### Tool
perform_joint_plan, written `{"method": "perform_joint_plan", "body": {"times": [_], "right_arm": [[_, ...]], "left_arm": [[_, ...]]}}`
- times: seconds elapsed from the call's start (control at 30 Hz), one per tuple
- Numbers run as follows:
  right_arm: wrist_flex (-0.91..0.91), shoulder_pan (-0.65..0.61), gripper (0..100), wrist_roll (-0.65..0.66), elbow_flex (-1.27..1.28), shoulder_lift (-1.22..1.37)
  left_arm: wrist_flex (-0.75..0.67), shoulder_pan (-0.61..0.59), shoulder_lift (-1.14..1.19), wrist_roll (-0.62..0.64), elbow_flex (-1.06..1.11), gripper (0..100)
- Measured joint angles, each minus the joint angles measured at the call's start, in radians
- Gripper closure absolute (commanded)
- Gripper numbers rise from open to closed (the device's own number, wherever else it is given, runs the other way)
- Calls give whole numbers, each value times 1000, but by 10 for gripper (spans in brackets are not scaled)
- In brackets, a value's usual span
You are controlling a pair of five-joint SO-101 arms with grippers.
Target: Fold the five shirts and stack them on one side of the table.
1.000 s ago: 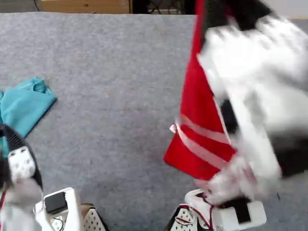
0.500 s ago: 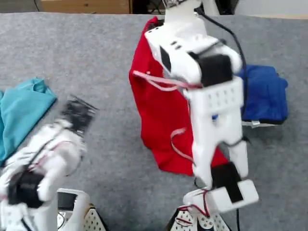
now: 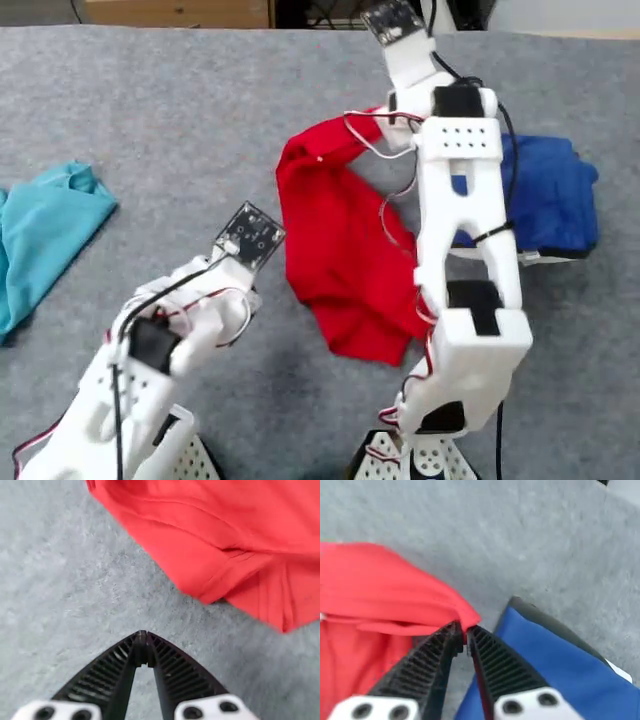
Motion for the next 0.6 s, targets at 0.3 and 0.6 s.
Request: {"method": "perform_joint_plan", "body": {"times": [0.3, 0.6], "right_arm": [[-132, 83, 985, 61, 2, 121], [-135, 83, 985, 61, 2, 121]], "left_arm": [[-245, 18, 493, 245, -150, 970], [-256, 132, 959, 301, -359, 970]]}}
